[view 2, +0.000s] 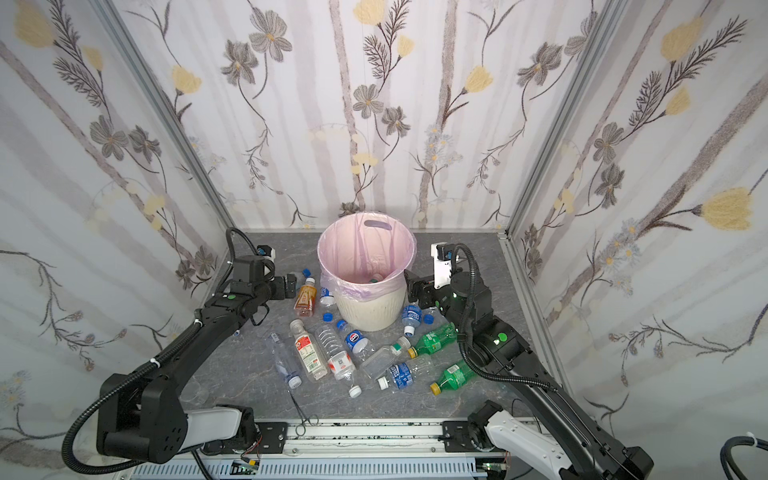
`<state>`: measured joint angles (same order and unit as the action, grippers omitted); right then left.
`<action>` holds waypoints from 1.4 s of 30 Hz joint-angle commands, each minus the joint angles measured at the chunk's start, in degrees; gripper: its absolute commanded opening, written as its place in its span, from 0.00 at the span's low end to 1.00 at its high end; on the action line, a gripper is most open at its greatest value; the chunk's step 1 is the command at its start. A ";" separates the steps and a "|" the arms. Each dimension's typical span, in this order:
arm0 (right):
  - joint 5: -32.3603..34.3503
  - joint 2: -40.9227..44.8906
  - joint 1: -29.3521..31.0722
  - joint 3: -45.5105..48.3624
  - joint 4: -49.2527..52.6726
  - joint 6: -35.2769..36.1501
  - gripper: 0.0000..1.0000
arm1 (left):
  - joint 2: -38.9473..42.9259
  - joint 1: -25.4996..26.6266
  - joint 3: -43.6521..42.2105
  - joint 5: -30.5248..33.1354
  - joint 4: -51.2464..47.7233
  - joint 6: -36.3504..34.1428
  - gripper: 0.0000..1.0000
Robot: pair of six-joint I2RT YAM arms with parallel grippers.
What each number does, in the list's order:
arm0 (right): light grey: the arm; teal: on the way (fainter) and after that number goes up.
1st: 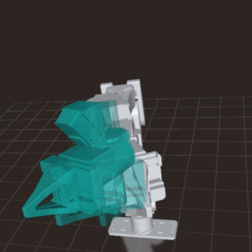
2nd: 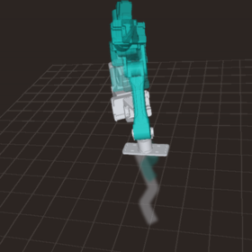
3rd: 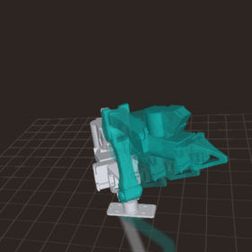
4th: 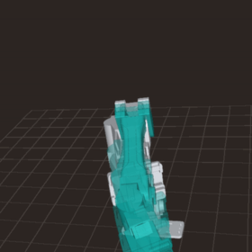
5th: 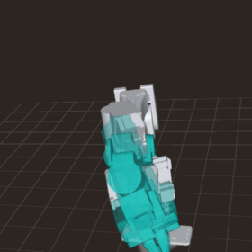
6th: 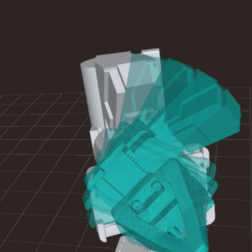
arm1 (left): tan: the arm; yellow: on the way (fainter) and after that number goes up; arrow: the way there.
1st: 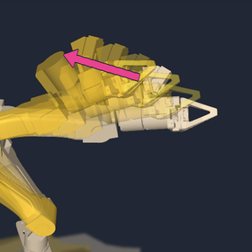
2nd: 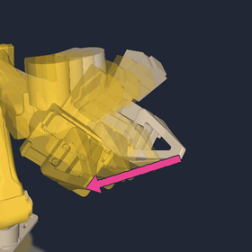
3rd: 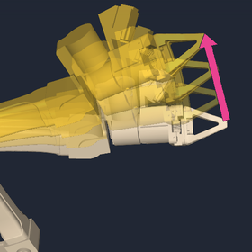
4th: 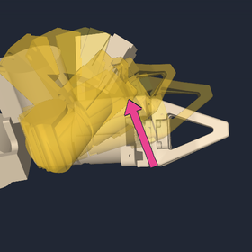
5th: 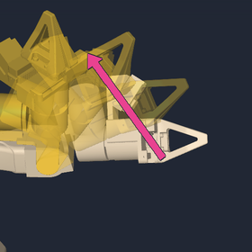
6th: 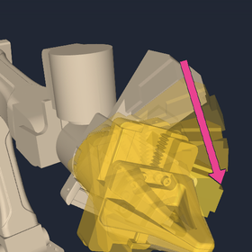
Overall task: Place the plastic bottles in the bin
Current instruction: 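Close the left gripper on the FIJI bottle while the right gripper withdraws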
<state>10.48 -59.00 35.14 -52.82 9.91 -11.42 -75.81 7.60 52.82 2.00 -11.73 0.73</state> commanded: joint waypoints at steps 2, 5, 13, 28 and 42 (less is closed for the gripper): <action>-1.22 1.85 -0.64 3.42 -6.75 0.00 0.89 | -4.28 -2.11 3.43 1.87 -2.46 -6.90 0.99; -2.04 1.97 -0.75 4.59 -7.58 -0.01 0.89 | -8.46 -2.06 6.55 0.83 -6.05 -12.13 0.96; -3.80 1.83 -0.77 7.08 -10.02 -1.73 0.90 | -16.21 -2.06 10.75 0.44 -9.80 -21.05 0.93; -5.21 3.28 -0.75 8.76 -10.34 -2.54 0.91 | -31.22 -2.14 20.98 5.76 -10.51 -25.59 0.87; -4.73 4.95 -0.77 9.22 -8.76 -2.58 0.91 | -39.07 -2.23 25.68 4.59 -10.47 -25.52 0.82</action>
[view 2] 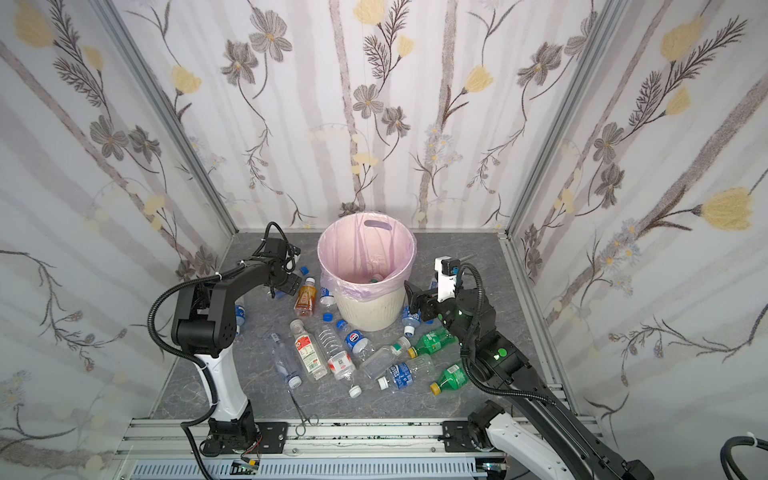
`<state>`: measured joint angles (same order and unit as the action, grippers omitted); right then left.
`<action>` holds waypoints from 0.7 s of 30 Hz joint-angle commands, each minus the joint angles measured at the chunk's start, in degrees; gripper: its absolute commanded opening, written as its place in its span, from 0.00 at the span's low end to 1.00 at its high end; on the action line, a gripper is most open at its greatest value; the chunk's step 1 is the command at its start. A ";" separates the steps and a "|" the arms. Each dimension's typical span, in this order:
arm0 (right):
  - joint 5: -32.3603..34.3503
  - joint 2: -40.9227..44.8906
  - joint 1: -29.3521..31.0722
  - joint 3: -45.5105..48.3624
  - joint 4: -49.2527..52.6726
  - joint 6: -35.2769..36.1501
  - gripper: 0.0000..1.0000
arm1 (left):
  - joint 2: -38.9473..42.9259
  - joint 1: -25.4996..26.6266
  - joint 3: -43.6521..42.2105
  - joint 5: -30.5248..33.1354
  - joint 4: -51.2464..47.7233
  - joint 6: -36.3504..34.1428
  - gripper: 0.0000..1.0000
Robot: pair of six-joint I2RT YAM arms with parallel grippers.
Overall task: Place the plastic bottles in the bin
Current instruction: 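Close the left gripper on the FIJI bottle while the right gripper withdraws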
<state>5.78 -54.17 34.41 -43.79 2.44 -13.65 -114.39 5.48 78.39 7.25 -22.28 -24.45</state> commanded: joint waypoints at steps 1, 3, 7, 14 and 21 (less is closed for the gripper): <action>0.08 0.08 -0.04 0.19 -1.27 -0.41 0.91 | -0.58 -0.16 -0.10 -0.70 0.09 -0.27 0.82; 0.10 -0.14 -0.04 0.13 -1.29 -0.32 0.91 | -0.67 -0.15 -0.61 -0.72 0.05 0.12 0.80; 0.11 -0.36 -0.05 0.16 -1.61 -0.50 0.91 | -0.45 -0.20 -0.95 -1.39 -0.04 1.04 0.75; 0.70 0.18 -0.04 0.18 -1.14 -0.78 0.90 | 1.34 -0.90 -0.08 -5.75 -0.12 5.72 0.59; 1.68 1.35 -0.04 1.76 -0.46 -0.41 0.90 | 1.94 -1.14 -0.54 -5.25 -0.38 9.57 0.51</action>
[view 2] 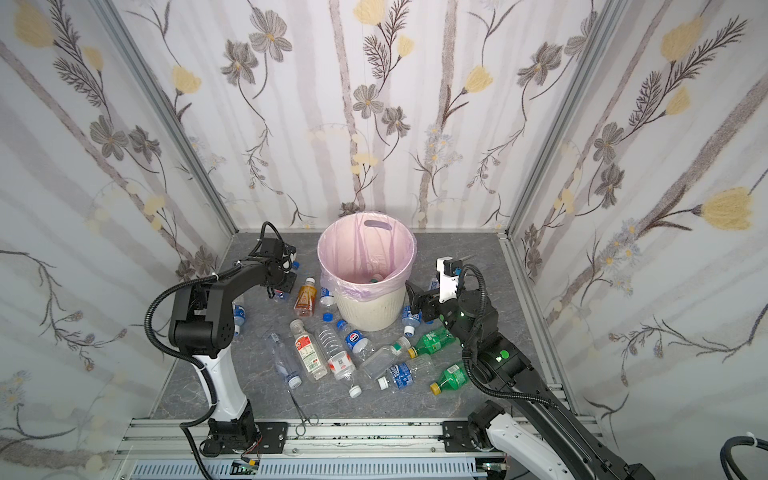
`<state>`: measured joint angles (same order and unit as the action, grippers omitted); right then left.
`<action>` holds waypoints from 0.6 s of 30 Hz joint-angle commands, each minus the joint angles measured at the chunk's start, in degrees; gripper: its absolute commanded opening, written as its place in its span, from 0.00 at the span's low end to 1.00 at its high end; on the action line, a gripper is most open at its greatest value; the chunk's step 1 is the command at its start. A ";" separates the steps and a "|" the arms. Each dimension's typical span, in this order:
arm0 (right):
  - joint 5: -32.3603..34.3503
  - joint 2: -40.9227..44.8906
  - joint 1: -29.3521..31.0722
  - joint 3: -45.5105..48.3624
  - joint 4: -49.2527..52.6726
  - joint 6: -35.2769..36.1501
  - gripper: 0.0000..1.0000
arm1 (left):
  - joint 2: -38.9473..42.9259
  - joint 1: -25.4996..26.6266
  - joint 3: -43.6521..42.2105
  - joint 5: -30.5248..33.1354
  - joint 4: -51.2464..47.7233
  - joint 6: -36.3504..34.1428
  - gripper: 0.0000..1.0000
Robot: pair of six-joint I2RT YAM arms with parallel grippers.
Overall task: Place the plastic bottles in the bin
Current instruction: 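Close the left gripper on the FIJI bottle while the right gripper withdraws, then lift the FIJI bottle with the left gripper and carry it over the bin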
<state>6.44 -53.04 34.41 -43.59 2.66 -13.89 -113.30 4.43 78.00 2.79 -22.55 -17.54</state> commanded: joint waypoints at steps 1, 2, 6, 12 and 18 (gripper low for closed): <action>1.12 0.30 -0.03 1.89 -0.67 -0.17 0.90 | 1.26 -0.11 -0.20 -0.81 -0.11 3.30 0.50; 1.16 0.37 -0.01 2.02 -0.74 -0.17 0.90 | 1.62 -0.10 -0.21 -0.45 -0.11 4.09 0.50; 1.46 0.48 -0.02 2.28 -0.42 -0.04 0.90 | 4.00 -0.07 0.09 1.16 -0.17 5.59 0.50; 2.91 1.42 0.01 2.37 0.62 0.61 0.90 | 8.78 -0.12 0.46 3.42 -0.83 5.79 0.51; 3.61 2.06 -0.03 2.90 0.77 1.39 0.91 | 15.72 0.48 2.51 -3.73 -1.62 8.16 0.51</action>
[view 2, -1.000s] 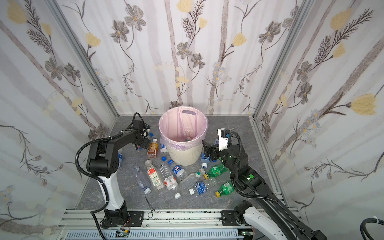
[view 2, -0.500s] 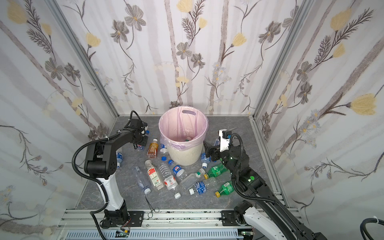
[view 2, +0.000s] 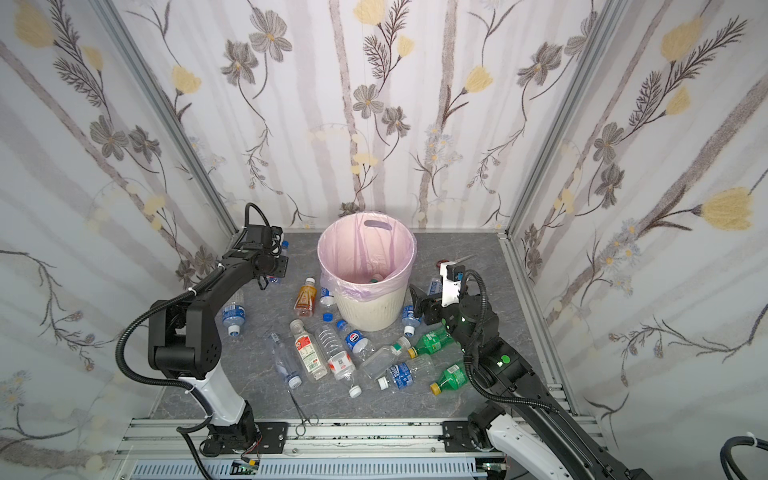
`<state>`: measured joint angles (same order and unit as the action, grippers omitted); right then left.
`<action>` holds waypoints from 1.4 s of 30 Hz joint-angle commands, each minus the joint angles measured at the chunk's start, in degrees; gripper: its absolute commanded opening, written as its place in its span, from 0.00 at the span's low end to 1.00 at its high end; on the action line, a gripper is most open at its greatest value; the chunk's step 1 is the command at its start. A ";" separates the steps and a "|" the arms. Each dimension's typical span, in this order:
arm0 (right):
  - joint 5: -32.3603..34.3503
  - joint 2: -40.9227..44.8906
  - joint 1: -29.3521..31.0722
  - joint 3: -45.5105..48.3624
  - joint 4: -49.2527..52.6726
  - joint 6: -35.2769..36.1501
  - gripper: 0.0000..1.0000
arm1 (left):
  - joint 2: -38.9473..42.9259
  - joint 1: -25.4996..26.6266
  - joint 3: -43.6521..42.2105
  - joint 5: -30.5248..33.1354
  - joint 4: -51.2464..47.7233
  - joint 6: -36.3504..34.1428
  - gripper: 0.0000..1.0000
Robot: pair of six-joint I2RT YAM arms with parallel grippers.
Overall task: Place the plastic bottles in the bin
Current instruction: 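Lift the FIJI bottle with the left gripper and carry it over the bin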
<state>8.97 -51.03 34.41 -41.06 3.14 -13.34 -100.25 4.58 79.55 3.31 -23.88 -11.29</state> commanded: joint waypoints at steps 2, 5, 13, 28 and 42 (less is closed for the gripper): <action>1.48 -0.12 -0.05 0.19 0.46 1.42 0.91 | 5.41 0.85 0.80 -6.57 -0.33 2.81 0.52; 1.44 -0.30 -0.04 -0.51 0.54 2.11 0.91 | 9.56 1.24 0.26 -9.35 -0.37 4.27 0.53; 1.03 -0.54 -0.05 -0.85 -0.18 2.44 0.91 | 18.47 1.30 1.31 -17.84 -0.45 7.13 0.54; -0.22 -0.44 -0.04 -1.30 -0.40 2.44 0.91 | 24.01 7.00 8.62 -36.57 -0.08 15.78 0.56; -2.38 2.03 0.05 -0.17 0.00 0.56 0.90 | 20.55 20.38 11.18 -27.72 4.97 23.70 0.55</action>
<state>7.55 -49.43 34.44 -41.50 3.25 -12.34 -79.61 23.90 90.98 -27.83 -22.72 9.39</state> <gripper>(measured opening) 0.904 0.559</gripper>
